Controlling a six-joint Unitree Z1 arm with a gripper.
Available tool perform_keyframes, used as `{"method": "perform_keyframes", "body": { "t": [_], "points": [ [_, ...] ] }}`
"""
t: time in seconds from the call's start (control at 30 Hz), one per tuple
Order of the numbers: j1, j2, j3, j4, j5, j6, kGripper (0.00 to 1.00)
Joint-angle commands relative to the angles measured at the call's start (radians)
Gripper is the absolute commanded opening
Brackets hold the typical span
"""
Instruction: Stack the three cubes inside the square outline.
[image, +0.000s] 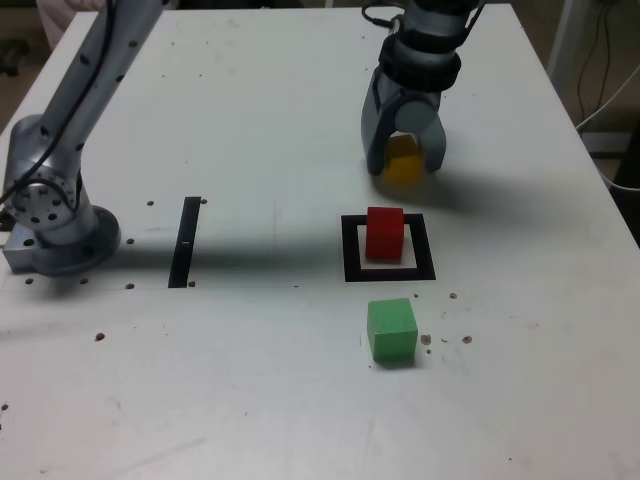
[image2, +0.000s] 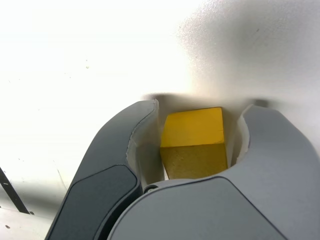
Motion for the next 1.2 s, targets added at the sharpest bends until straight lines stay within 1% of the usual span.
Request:
{"method": "perform_keyframes", "body": {
  "t": [0.0,0.17,0.33,0.5,0.67,0.83,1.0,1.17],
  "points": [
    [0.003,-0.006,0.004,0.002,0.001,0.002,0.31],
    [0.002,-0.021,0.009,0.007,-0.001,0.002,0.3],
    [-0.02,-0.067,0.014,0.014,-0.003,0.007,0.29],
    [-0.074,-0.124,0.021,0.036,-0.016,0.008,0.29],
    [-0.141,-0.183,0.022,0.088,-0.026,-0.005,0.29],
    [-0.211,-0.238,0.041,0.12,-0.024,-0.048,0.29],
    [-0.274,-0.258,0.078,0.119,-0.021,-0.124,0.29],
    [-0.305,-0.271,0.102,0.118,-0.028,-0.193,0.29]
  ]
}}
